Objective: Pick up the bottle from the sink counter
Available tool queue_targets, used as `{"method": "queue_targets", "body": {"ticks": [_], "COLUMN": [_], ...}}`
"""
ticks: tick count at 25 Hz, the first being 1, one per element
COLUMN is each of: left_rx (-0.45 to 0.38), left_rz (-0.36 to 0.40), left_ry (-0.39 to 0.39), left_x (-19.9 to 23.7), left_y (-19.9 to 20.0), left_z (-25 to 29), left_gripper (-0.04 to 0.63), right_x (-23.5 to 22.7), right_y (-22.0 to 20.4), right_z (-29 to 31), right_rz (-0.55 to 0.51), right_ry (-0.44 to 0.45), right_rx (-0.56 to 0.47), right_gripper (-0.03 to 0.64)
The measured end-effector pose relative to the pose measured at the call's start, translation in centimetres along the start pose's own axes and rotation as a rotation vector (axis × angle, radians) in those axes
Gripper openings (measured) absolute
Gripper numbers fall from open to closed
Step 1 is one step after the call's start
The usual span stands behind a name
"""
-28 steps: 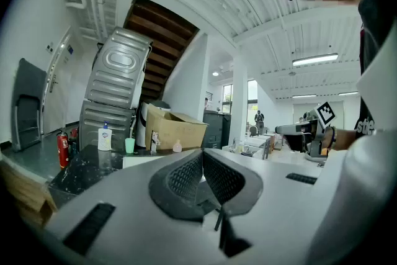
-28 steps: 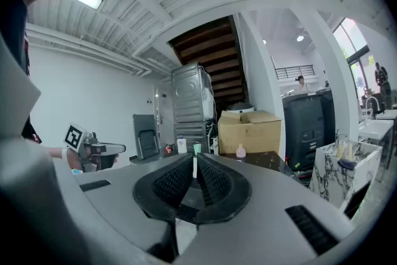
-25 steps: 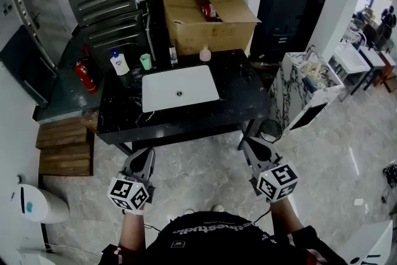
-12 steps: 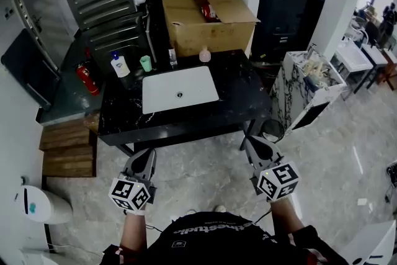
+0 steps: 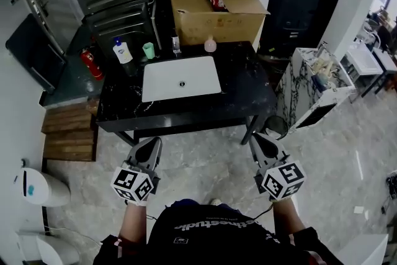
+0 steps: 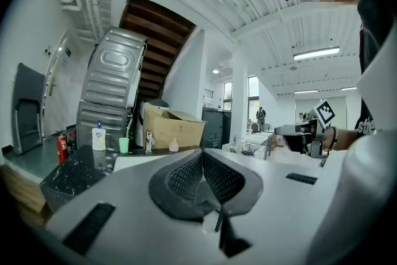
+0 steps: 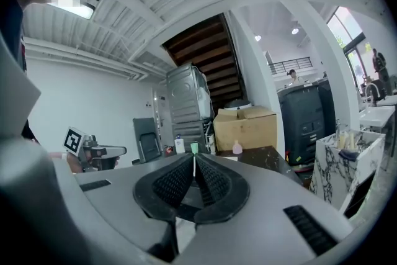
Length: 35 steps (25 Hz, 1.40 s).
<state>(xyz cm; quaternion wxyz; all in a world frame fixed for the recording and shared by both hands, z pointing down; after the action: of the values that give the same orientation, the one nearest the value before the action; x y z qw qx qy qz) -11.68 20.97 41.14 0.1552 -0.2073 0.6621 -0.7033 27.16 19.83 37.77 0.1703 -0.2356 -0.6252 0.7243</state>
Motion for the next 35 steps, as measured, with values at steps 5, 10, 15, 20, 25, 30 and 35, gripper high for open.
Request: {"method": "queue_targets", "body": {"ticks": [5, 10, 15, 20, 25, 30, 35], "left_rx": [0.024, 0.021, 0.001, -0.025, -0.022, -0.017, 0.008], "left_rz": [0.023, 0.0, -0.026, -0.018, 0.009, -0.006, -0.05], "left_ry": [0.039, 0.067, 0.046, -0.009, -0.068, -0.074, -0.061], "left_x": [1.4, 5.9, 13.0, 20.2, 25.3, 28.7, 30.6], "left_y": [-0.3, -1.2, -1.8, 0.1, 1.4, 1.1, 0.2], "left_z": [0.9, 4.3, 11.1, 18.1, 23.5, 27.1, 30.5], "left_gripper": [0.015, 0.015, 0.015, 0.015, 0.015, 0.015, 0.015], "right_x": [-1.3, -3.0, -4.9, -5.6, -6.0, -6.9, -10.3], "right_y": [-0.9, -1.1, -0.5, 2.1, 3.8, 3.7, 3.8], "right_z": [2.3, 7.4, 15.8, 25.8, 33.2, 37.4, 41.7], "right_rz": [0.017, 0.014, -0.013, -0.032, -0.055, -0.05, -0.041], "right_ry": [0.014, 0.02, 0.01, 0.003, -0.013, -0.015, -0.037], "right_rx": [-0.001, 0.023, 0.041, 0.031, 0.034, 0.056, 0.071], "right_gripper": [0.043, 0.043, 0.043, 0.043, 0.043, 0.043, 0.043]}}
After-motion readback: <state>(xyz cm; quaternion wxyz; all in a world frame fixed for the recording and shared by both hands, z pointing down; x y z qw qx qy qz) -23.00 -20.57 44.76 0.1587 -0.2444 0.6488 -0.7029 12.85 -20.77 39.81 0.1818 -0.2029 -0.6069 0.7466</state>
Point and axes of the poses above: the fingertips, and each gripper's own axes: z forward along the fingers, x to its left, y out of its top, the point moved 10 cm from there along -z, backward along the fingers, and after that the axes turned 2 degrees about -x, right-handed, at the moved point
